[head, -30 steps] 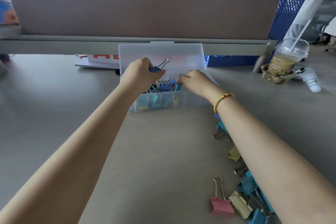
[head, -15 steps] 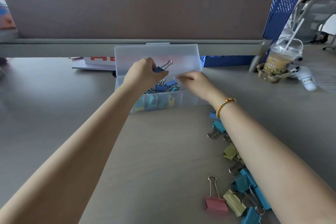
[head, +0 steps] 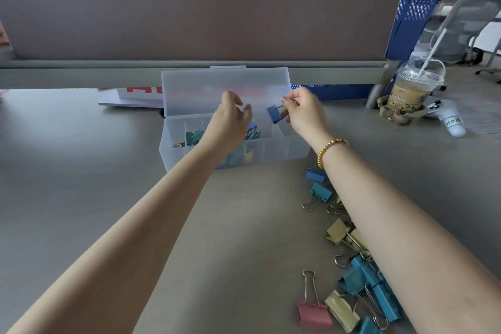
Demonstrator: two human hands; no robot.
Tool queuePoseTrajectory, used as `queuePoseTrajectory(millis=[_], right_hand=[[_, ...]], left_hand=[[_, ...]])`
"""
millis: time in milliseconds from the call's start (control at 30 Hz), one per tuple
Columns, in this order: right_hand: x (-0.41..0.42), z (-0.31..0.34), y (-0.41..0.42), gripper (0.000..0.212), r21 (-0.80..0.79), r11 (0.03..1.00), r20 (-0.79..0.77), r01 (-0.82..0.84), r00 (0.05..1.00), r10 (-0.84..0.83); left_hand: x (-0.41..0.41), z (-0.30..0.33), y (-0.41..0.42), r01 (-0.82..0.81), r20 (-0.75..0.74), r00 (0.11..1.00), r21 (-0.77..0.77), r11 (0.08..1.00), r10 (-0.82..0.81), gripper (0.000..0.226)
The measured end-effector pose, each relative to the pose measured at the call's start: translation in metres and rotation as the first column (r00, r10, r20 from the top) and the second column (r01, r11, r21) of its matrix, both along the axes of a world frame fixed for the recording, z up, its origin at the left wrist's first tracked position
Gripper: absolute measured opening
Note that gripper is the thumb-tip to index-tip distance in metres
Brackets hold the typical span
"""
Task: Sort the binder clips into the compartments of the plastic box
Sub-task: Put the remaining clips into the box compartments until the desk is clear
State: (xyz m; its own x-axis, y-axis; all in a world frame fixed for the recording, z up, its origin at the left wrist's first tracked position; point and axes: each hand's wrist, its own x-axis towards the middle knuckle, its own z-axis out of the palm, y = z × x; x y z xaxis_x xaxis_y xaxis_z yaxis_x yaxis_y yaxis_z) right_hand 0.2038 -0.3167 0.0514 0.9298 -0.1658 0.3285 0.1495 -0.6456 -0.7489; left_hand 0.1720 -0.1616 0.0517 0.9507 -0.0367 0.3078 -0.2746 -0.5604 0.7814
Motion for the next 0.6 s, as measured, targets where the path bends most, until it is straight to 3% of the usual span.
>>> queuePoseTrajectory(millis=[33, 133, 200, 300, 500, 600], right_hand=[[0.000, -0.002, -0.002, 0.020, -0.063, 0.998, -0.021, 0.012, 1.000, -0.013], [-0.004, -0.009, -0.005, 0.022, -0.228, 0.973, -0.123, -0.019, 0.992, -0.009], [-0.008, -0.011, 0.001, 0.020, -0.379, 0.916, -0.239, -0.128, 0.970, 0.036], [-0.011, -0.009, 0.011, 0.024, -0.430, 0.851, -0.442, -0.301, 0.892, 0.093], [-0.007, 0.005, 0.017, 0.012, -0.413, 0.843, -0.342, -0.344, 0.917, 0.207], [-0.003, 0.001, 0.018, 0.020, -0.443, 0.854, -0.283, -0.274, 0.946, 0.157]], left_hand=[[0.001, -0.003, 0.004, -0.043, 0.018, 0.999, -0.093, 0.995, 0.045, 0.006], [0.008, -0.003, 0.012, -0.114, -0.022, 0.993, -0.309, 0.944, 0.113, 0.013], [0.013, -0.004, 0.015, -0.122, -0.071, 0.992, -0.338, 0.933, 0.104, 0.014], [0.018, -0.004, 0.018, -0.111, -0.111, 0.991, -0.310, 0.944, 0.080, 0.014], [0.014, 0.012, 0.010, -0.061, -0.119, 0.993, -0.416, 0.907, 0.012, 0.005], [0.018, 0.015, 0.011, -0.069, -0.064, 0.996, -0.221, 0.973, 0.057, 0.008]])
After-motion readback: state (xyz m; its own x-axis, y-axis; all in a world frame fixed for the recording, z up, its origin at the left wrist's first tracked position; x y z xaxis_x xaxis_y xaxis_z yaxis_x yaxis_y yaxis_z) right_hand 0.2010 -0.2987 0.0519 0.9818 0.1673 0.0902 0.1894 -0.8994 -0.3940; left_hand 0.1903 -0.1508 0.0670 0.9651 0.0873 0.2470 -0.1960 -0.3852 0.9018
